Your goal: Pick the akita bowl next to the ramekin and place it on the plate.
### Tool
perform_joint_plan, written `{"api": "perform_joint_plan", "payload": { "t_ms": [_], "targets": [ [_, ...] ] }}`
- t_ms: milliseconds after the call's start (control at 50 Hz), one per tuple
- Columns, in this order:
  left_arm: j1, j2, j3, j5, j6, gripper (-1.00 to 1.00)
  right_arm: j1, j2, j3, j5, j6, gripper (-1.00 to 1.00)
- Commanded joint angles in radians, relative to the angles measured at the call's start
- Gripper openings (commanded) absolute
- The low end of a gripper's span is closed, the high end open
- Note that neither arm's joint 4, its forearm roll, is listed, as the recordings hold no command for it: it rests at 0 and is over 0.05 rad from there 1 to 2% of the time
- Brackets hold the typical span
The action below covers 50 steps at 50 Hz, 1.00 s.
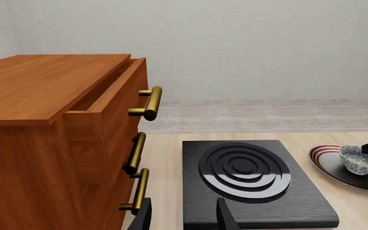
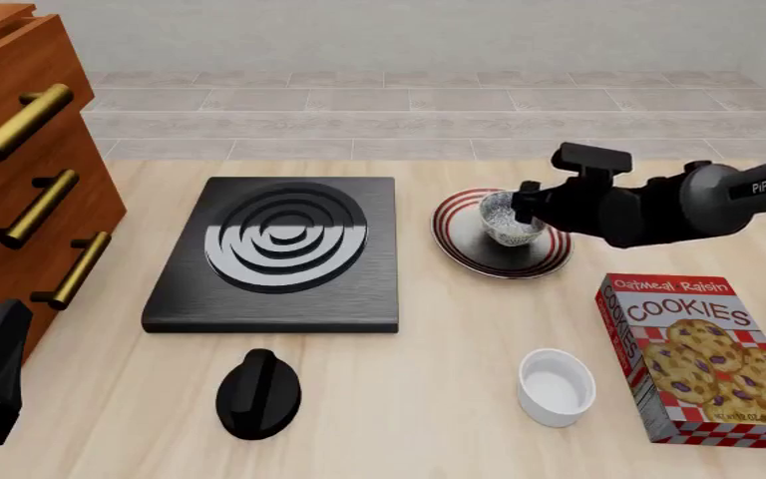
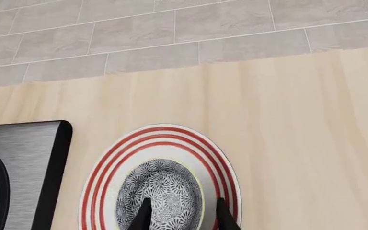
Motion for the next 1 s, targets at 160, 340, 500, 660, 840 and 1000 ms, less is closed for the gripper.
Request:
{"api": "perform_joint_plan", "payload": {
  "t_ms": [160,340,500,660,840,1000],
  "targets": [
    [0.000,0.000,0.000,0.000,0.000,1.00,0.002,-0.045,0.000,0.022,0.001,1.00],
    [0.000,0.000,0.000,0.000,0.000,1.00,-0.003,-0.090,0.007,0.037,-0.001,1.00],
    [0.000,0.000,0.000,0.000,0.000,1.00,-0.007,-0.117,0.015,0.044,-0.006,1.00],
    [0.000,0.000,0.000,0.000,0.000,1.00,-0.006,-0.166,0.027,0.057,0.001,1.00],
    [0.000,0.000,0.000,0.000,0.000,1.00,-0.013,-0.194,0.043,0.060,-0.004,1.00],
    [0.000,0.000,0.000,0.000,0.000,1.00,-0.017,-0.228,0.062,0.064,-0.004,1.00]
  ]
}}
